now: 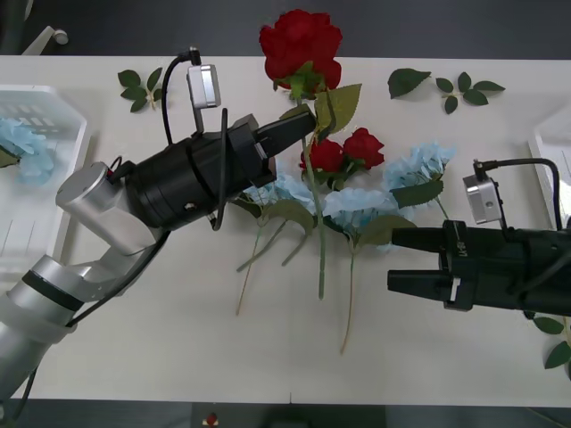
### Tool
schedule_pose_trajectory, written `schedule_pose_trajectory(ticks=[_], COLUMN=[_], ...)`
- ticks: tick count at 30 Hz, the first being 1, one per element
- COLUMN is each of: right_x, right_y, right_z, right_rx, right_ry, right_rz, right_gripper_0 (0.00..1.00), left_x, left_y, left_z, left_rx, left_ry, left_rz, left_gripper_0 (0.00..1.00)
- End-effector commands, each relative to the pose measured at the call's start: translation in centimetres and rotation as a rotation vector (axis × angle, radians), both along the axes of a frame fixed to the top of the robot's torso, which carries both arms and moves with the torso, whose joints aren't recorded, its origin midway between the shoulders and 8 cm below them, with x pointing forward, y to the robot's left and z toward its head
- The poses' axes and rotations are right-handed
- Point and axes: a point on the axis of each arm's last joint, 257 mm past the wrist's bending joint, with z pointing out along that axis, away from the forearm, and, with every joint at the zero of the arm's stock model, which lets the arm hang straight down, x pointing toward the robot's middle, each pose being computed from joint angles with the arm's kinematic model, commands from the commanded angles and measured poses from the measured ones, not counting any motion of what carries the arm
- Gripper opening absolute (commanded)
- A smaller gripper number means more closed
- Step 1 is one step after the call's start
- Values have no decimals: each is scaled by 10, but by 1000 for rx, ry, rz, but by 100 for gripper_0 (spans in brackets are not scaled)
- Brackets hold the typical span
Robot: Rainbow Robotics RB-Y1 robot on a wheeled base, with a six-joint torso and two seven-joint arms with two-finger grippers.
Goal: Put the red flowers into the right box and the blue flowers into the left box
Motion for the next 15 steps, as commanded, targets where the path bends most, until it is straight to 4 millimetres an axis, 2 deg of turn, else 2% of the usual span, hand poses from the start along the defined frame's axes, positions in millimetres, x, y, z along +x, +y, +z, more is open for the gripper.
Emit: schedule_pose_trajectory(ticks=[1,6,15], right_x=[12,21,29], right_y=[12,23,42], right_z=[13,16,37], right_rx=[44,76,155], right_ry=[-36,-32,-33], right_rz=[10,10,25], right_gripper_0=[100,100,100], left_x=[-5,-8,-3], left_y=[-5,-13,-26], left_z=[34,31,30], left_rx=[-22,-8,26], left_ry=[-55,-74,-113], left_rz=[-30,-32,-2], left_gripper_0=[0,0,0])
